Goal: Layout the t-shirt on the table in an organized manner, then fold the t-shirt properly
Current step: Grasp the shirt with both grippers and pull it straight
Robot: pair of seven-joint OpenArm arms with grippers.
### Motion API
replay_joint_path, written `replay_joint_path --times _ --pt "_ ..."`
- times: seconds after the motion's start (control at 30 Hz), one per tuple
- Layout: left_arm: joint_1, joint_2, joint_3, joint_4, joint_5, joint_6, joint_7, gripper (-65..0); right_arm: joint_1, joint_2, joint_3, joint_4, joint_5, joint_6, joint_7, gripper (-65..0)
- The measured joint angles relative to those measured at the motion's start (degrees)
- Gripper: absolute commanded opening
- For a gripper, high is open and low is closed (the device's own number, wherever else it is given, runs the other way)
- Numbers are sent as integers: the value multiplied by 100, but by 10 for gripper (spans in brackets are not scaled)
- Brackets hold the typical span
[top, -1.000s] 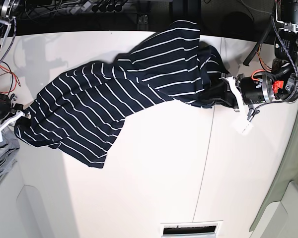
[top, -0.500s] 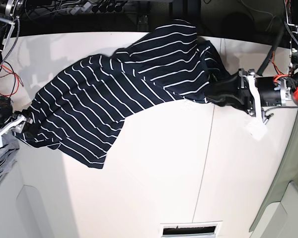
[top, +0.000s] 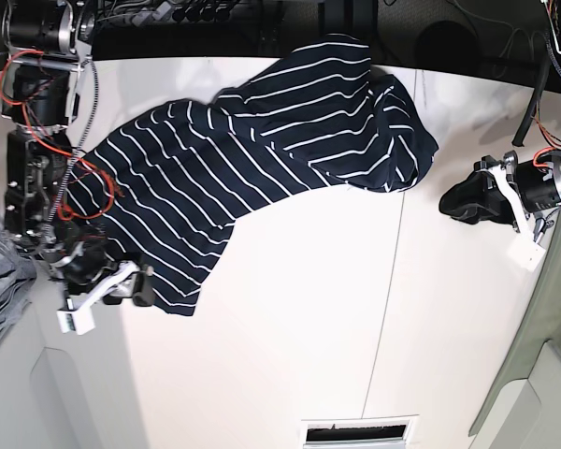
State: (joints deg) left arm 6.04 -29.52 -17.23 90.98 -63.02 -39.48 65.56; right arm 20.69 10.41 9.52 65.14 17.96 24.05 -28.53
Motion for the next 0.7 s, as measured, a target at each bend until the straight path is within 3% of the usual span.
replay_joint_path --times 0.17,0.27,0.37,0.43,0.47,0.57,0.6,0.7 --pt "256 -2 308 -308 175 0 -52 -309 219 -107 -1110 -1196 -680 -997 629 -299" --pt "501 39 599 -382 256 0 -310 -301 389 -138 -1421 -1755 -815 -1152 1034 -299" --pt "553 203 817 -466 920 0 -909 -302 540 -205 -1443 -2107 -859 -1189 1132 -303" --pt "503 367 914 -483 1222 2 -1121 -310 518 -214 -1443 -2118 -859 -1189 1231 -362" --pt "490 446 957 -483 1349 0 -1261 -352 518 -214 -1443 -2118 -859 -1189 1246 -413" --pt "490 608 1058 -483 1718 0 -1506 -650 520 -199 -1443 -2094 -855 -1137 1182 -589" --pt "490 621 1075 -483 1762 0 -1515 -650 518 -186 -1440 -2079 -859 -997 1176 -640" --pt "452 568 1051 -483 1766 0 -1585 -650 503 -208 -1440 -1998 -859 -693 1187 -650"
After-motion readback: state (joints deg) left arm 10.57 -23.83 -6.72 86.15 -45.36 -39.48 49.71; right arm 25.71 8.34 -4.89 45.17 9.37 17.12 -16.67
